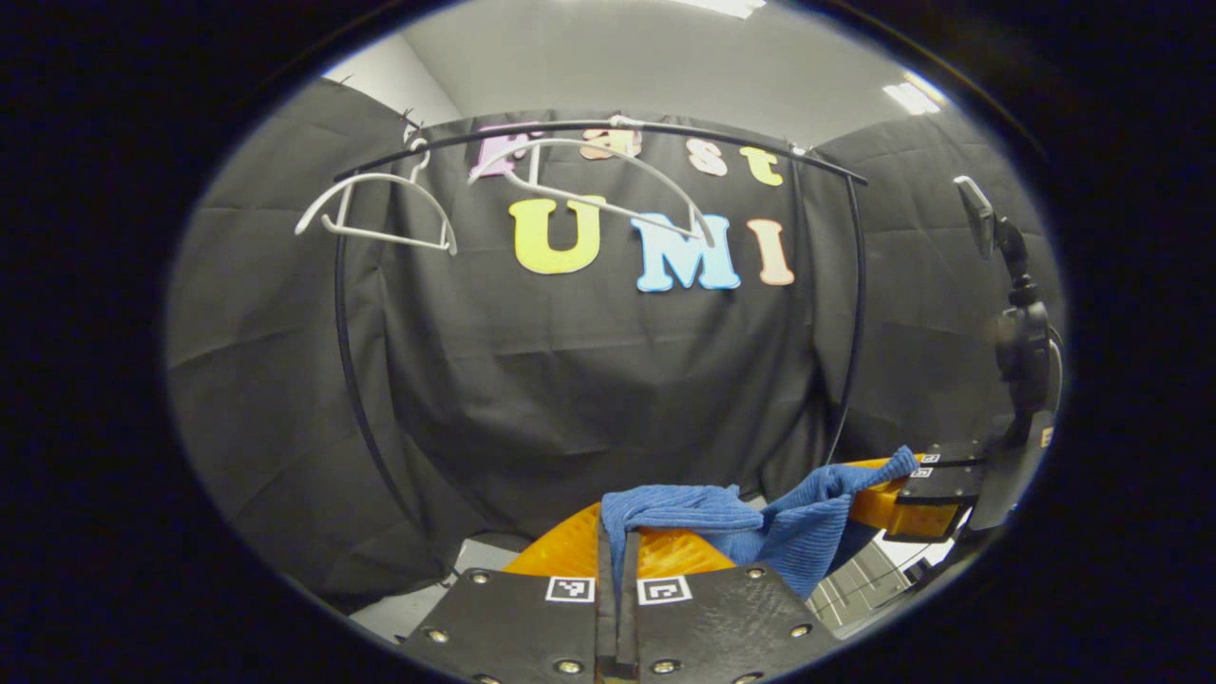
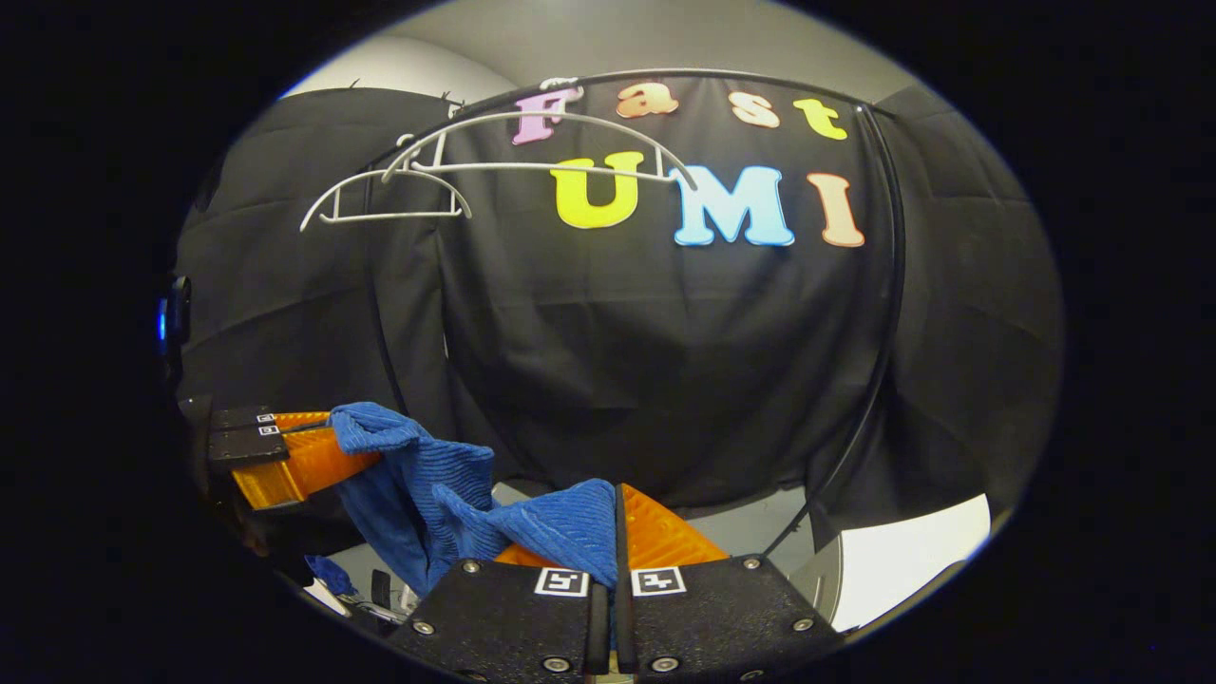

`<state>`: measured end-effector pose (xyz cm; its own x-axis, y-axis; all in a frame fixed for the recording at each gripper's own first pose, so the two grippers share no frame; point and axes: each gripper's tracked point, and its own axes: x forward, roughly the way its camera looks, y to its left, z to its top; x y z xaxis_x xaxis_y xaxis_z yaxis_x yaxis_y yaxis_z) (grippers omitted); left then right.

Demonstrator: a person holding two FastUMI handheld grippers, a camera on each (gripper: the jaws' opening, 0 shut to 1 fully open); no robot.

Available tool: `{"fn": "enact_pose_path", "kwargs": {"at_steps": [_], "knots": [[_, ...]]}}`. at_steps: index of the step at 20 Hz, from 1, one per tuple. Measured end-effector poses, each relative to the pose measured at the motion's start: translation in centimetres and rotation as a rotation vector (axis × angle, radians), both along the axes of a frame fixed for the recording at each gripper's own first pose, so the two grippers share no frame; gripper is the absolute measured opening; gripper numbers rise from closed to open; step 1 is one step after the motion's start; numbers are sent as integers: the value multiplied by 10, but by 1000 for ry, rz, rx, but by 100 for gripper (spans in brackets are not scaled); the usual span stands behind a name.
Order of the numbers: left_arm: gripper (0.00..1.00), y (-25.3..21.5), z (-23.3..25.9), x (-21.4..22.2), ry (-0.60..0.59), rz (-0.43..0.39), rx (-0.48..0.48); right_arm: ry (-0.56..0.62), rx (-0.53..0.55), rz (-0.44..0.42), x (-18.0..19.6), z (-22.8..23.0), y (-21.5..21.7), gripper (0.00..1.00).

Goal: Grasp the clothes on the hanger with both hands and then place them into the laundry hamper below.

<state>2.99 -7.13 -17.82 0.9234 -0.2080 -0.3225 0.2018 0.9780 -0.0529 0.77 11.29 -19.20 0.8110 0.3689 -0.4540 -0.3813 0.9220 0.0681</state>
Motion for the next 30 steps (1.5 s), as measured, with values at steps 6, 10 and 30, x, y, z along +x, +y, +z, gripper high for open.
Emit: {"fn": "enact_pose_path", "kwargs": {"at_steps": [6,10,30], "knots": [[2,-6,-63,-12,123,-18,46,130,-79,-4,-11,-65,-10,2],[7,-13,-110,-18,214,-31,83,226,-105,-3,-27,-103,-18,3],[92,47,-175,-27,366,14,137,287,-188,-38,-55,-131,-34,95]]}}
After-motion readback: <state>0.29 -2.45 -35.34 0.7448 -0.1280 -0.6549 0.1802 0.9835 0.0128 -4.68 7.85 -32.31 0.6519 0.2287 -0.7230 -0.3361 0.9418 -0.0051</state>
